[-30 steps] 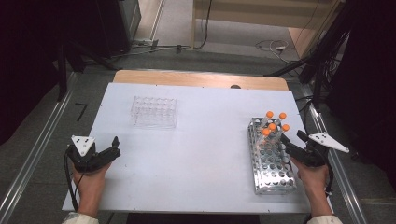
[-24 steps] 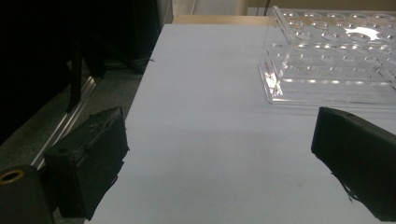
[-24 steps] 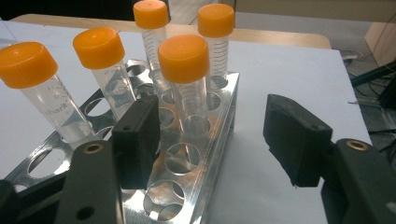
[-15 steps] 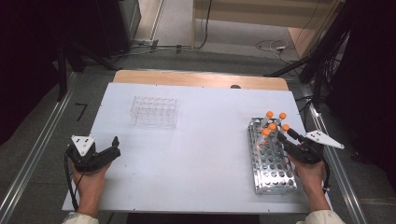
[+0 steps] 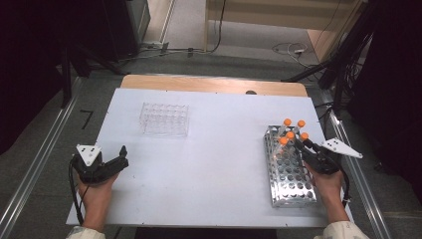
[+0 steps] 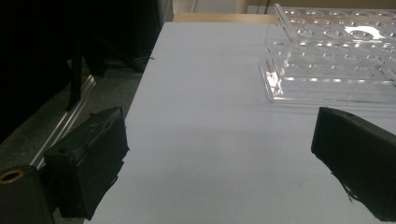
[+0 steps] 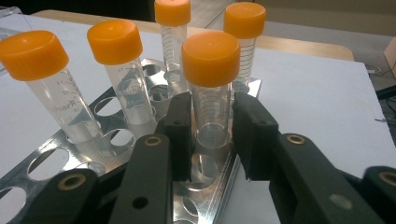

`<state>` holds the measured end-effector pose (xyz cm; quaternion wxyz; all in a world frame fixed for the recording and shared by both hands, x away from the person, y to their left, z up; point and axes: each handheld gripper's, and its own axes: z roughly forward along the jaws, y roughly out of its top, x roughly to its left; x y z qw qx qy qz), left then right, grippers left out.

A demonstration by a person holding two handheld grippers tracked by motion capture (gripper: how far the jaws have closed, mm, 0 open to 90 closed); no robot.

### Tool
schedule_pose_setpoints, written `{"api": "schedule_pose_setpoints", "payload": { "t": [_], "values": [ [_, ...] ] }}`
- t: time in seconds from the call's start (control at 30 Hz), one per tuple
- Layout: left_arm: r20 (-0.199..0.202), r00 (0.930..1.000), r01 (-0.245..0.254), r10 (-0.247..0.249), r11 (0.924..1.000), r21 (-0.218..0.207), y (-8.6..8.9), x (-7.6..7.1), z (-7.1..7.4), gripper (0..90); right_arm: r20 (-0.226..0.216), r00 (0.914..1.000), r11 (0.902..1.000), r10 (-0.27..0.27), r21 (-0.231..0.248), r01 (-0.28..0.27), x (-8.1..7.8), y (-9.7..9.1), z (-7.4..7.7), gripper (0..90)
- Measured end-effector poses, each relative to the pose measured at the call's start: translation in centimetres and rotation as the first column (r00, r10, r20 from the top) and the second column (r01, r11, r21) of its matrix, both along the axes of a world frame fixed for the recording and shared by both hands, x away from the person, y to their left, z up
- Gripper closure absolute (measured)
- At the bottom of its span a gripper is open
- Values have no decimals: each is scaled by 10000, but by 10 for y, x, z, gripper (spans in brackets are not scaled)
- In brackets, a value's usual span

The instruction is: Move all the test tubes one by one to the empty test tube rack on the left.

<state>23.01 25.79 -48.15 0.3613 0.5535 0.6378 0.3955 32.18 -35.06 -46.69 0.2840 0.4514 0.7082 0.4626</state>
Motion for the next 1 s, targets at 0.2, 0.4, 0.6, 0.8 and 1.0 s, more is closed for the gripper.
{"api": "schedule_pose_setpoints", "payload": {
  "t": [0.2,0.4,0.6,0.8,1.0],
  "values": [
    [1,10000,-37,37,10000,-26,1,0,0,40,28,10000,10000,83,7,-83,1,1,-1,680],
    [-2,10000,-11,11,10000,-16,1,-1,0,40,4,9999,9999,109,45,-109,1,0,-1,702],
    [-13,10000,-64,64,10000,-18,1,-1,0,40,49,10000,10000,47,-20,-47,1,0,-1,718],
    [-33,10000,-31,30,10000,-66,1,0,-1,40,250,9997,10000,-36,-75,38,-1,0,3,720],
    [-17,10000,-30,30,10000,-70,1,0,-1,40,598,9980,9998,-187,-58,191,-5,2,11,721]
  ]
}}
